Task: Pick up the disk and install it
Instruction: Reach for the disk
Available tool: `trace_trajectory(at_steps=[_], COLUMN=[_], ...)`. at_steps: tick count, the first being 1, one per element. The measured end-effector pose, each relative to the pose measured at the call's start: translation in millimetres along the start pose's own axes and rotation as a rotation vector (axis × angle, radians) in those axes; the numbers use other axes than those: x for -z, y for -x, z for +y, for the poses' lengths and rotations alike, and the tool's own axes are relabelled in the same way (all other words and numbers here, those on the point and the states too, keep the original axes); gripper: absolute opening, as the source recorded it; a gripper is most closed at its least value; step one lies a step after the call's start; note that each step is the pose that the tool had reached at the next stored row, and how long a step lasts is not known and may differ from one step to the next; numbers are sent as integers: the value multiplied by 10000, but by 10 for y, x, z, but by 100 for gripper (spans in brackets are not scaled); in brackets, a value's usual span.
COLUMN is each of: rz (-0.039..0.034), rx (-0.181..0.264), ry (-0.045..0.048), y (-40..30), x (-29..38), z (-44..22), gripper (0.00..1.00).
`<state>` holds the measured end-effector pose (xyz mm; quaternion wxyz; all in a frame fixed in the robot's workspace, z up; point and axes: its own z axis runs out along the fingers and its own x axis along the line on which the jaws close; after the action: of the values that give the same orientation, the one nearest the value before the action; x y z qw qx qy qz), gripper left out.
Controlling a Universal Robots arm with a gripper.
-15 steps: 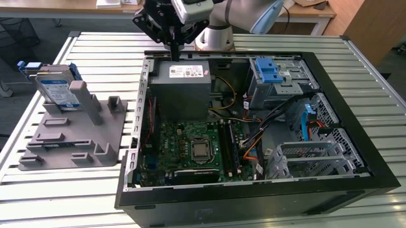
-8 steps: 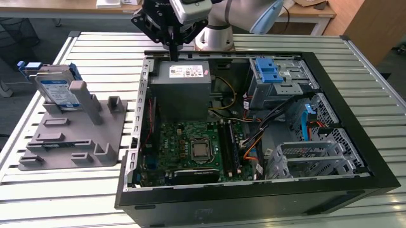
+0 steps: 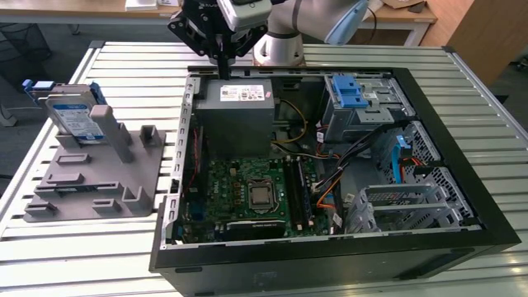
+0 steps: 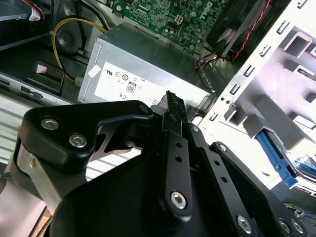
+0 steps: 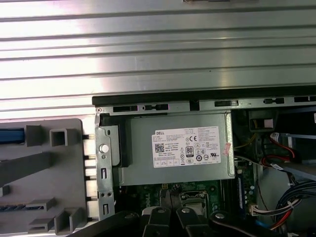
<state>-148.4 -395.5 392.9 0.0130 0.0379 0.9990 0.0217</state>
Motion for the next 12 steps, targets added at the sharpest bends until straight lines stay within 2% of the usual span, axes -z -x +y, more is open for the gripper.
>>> trace_trajectory(at_steps=[12], rz=[0], rx=[0], ry=[0], y=[-17], x=[0], z=[13], gripper=[11])
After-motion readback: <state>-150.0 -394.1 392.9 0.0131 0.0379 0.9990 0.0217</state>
